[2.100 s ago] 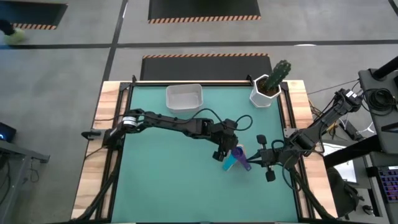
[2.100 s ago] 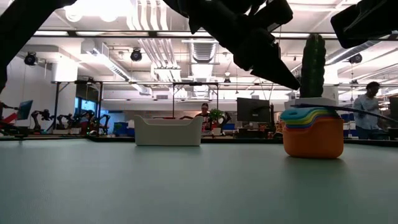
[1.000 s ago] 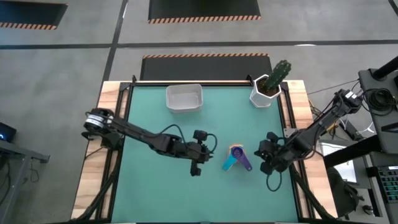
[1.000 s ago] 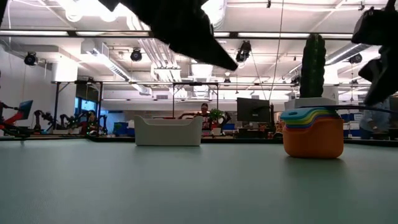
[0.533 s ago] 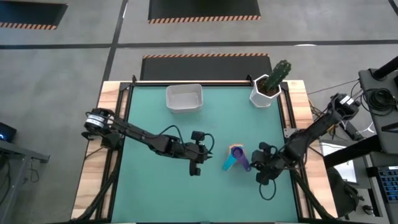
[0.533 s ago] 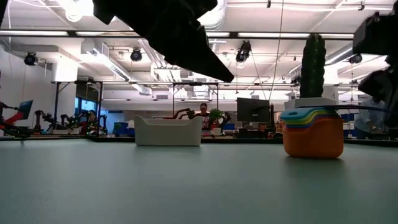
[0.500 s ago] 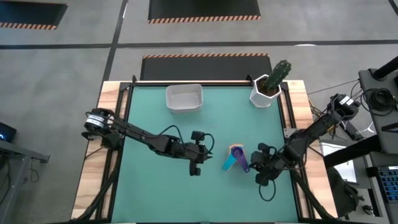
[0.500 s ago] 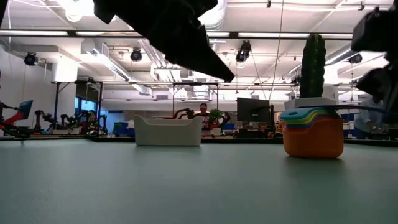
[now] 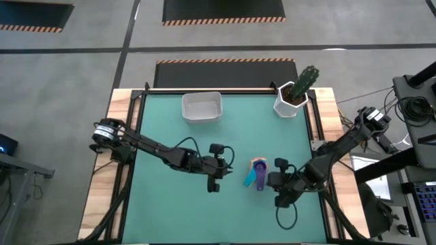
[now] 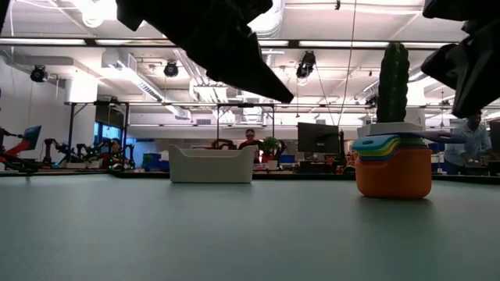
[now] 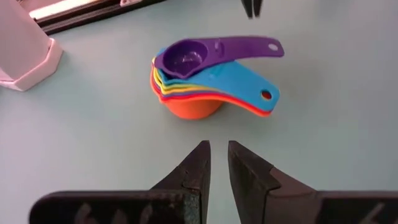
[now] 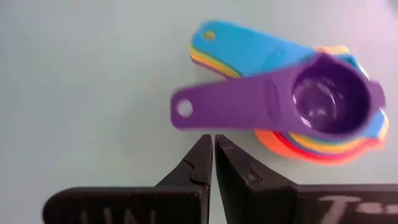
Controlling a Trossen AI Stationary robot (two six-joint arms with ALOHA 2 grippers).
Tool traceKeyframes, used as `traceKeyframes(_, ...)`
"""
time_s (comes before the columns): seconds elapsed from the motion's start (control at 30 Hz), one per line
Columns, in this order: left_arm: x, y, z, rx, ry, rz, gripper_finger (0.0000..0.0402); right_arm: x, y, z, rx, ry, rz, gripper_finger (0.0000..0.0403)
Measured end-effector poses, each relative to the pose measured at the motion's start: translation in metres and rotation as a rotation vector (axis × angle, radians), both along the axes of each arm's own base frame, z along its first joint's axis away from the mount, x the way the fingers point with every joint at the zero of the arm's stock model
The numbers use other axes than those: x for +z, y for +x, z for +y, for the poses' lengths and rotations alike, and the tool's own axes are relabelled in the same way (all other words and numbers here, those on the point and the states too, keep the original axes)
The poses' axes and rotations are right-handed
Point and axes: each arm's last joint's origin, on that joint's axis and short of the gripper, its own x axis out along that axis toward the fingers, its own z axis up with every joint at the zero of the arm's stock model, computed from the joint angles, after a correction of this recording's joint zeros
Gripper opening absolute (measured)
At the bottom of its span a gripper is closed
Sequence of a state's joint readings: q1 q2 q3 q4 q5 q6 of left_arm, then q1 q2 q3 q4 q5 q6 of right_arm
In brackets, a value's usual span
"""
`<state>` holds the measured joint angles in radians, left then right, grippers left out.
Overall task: Nest measuring cups in basket
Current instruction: Stack the purple measuring cup on top of the light blue measuring cup
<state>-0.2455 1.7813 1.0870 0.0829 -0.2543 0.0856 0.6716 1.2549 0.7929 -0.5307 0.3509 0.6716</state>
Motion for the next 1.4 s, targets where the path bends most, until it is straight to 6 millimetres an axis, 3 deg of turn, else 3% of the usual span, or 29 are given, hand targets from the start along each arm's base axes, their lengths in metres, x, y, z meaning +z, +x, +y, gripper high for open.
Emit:
traceKeyframes(0.17,-0.012,0.000,0.000,0.009,-0.016,-0.002,0.0038,0.003,-0.006,-0.004,-0.038,-0.012,0.066,0.0009)
traceKeyframes(0.3,-0.027,0.009,-0.003,0.014,-0.036,-0.032,0.0038,-0.006,-0.009,-0.006,-0.065,-0.025,0.106,0.0009)
traceKeyframes(0.57,-0.059,0.024,-0.007,0.018,-0.045,-0.028,0.0038,-0.023,0.005,0.002,-0.044,-0.086,0.066,0.0009)
traceKeyframes(0.87,-0.055,0.042,-0.014,-0.021,-0.077,-0.058,0.0038,-0.025,0.028,0.005,-0.003,-0.115,0.019,0.0009)
traceKeyframes(1.4,-0.067,0.050,-0.016,-0.028,-0.078,-0.035,0.0038,-0.021,0.032,0.004,-0.026,-0.156,-0.043,0.0009)
